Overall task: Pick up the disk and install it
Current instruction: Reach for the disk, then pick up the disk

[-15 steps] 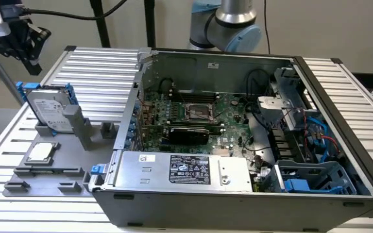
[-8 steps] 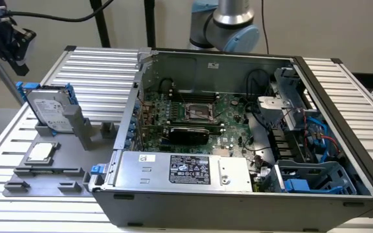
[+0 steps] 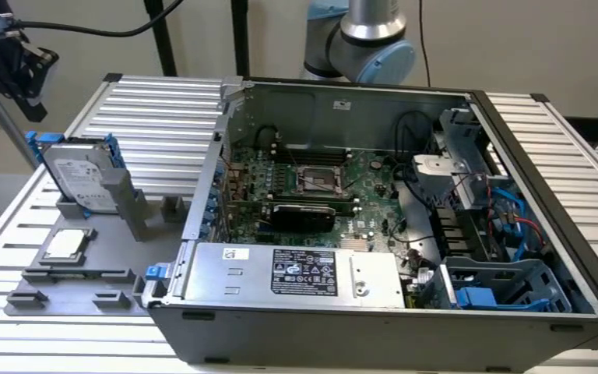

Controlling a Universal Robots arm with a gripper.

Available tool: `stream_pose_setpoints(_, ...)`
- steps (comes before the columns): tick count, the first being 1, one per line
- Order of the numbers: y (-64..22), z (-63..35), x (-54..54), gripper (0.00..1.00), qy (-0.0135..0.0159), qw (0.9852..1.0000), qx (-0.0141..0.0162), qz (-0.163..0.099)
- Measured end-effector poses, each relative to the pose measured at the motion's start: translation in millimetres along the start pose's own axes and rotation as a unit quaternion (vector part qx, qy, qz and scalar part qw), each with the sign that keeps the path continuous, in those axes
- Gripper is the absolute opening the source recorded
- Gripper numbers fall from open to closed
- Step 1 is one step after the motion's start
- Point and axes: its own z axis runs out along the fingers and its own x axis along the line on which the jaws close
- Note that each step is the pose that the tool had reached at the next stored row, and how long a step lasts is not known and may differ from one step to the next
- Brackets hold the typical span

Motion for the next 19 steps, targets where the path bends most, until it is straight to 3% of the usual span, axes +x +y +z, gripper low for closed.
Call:
stream_pose_setpoints(15, 0.1, 0.2, -0.1, 0.00, 0.0004, 1.0000, 0.0000, -0.001)
stream_pose_setpoints(19, 0.3, 0.3, -3.4, 0.00, 0.0011, 0.9999, -0.0003, -0.017)
